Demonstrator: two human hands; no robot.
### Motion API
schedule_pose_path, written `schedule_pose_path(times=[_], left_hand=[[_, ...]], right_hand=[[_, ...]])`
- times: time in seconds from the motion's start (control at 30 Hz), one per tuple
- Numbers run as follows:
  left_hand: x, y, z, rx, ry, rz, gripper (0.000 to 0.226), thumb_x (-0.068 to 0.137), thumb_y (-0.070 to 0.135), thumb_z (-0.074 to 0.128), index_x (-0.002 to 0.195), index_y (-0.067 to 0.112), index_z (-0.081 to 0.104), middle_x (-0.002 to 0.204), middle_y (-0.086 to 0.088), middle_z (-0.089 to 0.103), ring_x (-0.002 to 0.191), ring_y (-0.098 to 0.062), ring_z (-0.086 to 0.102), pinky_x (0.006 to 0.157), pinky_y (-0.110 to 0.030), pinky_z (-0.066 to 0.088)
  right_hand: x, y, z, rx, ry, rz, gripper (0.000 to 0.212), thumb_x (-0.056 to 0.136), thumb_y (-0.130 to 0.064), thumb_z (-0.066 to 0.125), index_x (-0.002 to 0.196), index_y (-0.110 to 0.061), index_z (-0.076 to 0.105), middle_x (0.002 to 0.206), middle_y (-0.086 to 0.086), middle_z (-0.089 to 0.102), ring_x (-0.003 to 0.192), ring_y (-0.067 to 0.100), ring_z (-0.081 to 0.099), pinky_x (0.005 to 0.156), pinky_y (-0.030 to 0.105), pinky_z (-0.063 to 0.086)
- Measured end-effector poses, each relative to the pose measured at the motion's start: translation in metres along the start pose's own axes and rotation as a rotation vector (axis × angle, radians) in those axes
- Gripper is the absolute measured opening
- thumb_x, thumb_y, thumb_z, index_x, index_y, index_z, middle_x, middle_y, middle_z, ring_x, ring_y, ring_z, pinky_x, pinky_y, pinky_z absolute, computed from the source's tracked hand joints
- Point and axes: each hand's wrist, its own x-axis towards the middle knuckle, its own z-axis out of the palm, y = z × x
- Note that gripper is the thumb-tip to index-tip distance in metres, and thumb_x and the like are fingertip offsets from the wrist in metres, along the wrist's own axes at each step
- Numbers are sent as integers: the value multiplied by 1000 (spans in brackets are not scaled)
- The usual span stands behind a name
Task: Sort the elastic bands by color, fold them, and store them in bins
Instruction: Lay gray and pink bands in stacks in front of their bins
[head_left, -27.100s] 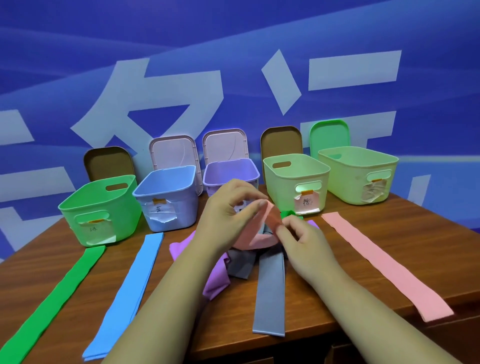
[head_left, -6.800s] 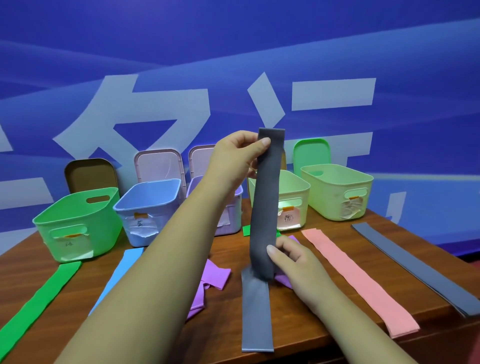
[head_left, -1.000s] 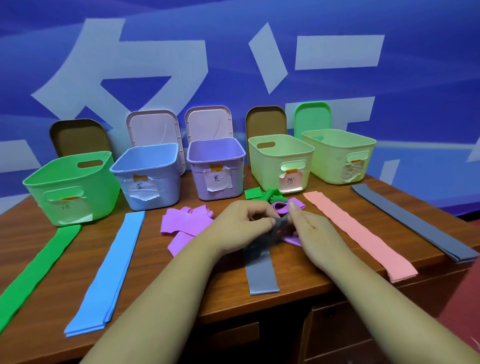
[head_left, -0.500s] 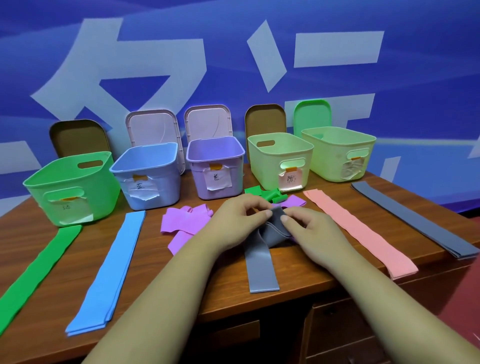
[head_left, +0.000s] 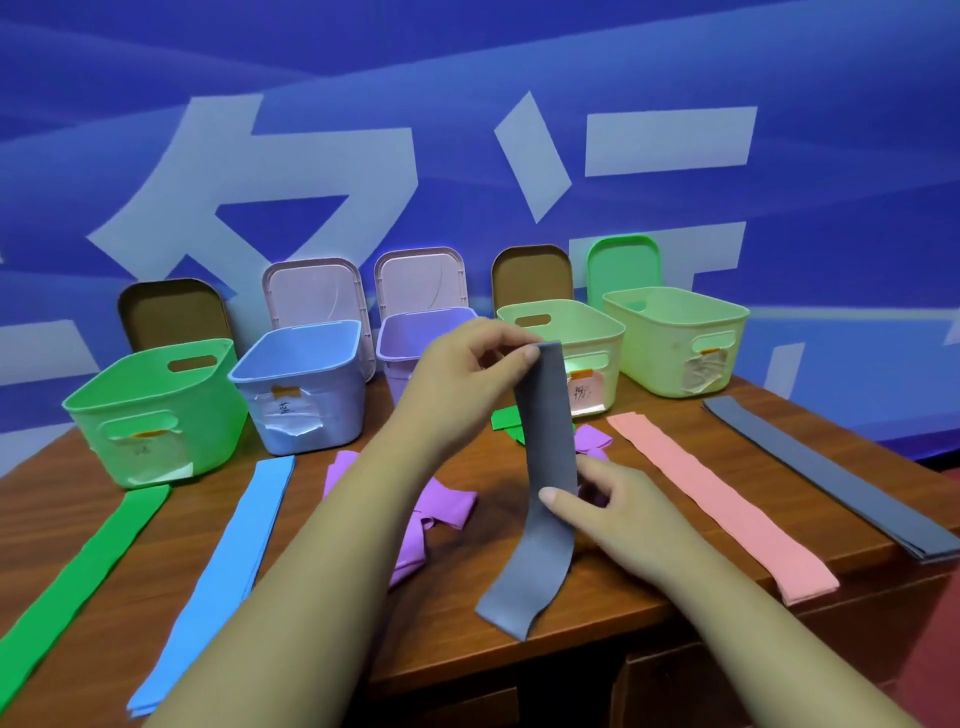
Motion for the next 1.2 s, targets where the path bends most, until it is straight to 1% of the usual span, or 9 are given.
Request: schedule_pose_path(times=[0.23,0.37,0.47,0.57,0.63,0.7,0.83,0.97,1.2], left_hand=[[32,33,-8,30,30,-10,14,101,25,67,108,28,80,101,15,75,97,-4,69,79,-22,57],[48,48,-6,19,98,-55,15,101,23,67,103,26,81,84,21,71,69,9,61,59,-7,44],[60,58,-2,-8,139,-110,15,99,21,67,100,25,82,77,16,71,55,3,59,51,-14,47],[71,66,6,-108,154,-167,15,99,13,66,96,15,81,72,3,74,58,-7,67,57,-24,60],[81,67,14,-202,158,-222,14,100,8,65,95,9,78,75,-7,75,63,-17,73,63,-29,64],[92,63,24,-259,155,-264,13,100,3,64,93,6,75,81,-16,74,66,-23,75,66,-31,66],[108,49,53,-317,90,-347,12,99,0,63,93,3,73,85,-24,73,72,-29,76,73,-37,67],[117,35,89,-379,20,-425,11,99,3,64,102,-1,74,86,-23,74,73,-28,78,69,-33,67],[133,13,159,-152,-26,-403,8,91,16,73,89,11,79,79,-13,76,61,-18,69,57,-29,57]], right_hand=[[-5,-2,-3,141,22,-4,16,99,-38,65,103,-27,75,96,-6,76,94,20,69,85,49,56],[-8,-5,-6,210,54,-25,14,101,-27,66,98,-20,76,93,-4,75,91,20,69,79,40,56],[-7,-5,-8,296,114,27,22,101,-33,63,91,-14,69,86,7,69,81,21,64,74,39,51],[-3,-3,-14,329,155,128,31,100,-47,59,101,-18,69,97,9,73,93,25,72,86,50,58],[-3,-5,-26,337,235,146,24,104,-40,56,102,-20,69,95,4,74,91,23,71,82,43,55],[0,-5,-43,282,304,144,26,102,-40,53,99,-17,65,90,7,69,83,24,64,75,40,49],[-4,-5,-83,108,343,207,28,93,-53,65,103,-27,67,89,-6,74,87,13,70,82,42,57],[-20,1,-115,-255,175,279,62,66,-80,70,112,-42,53,100,-19,68,91,6,66,74,36,55],[-45,31,-153,-541,184,337,24,80,-55,60,90,-34,53,92,-10,61,83,8,62,69,35,51]])
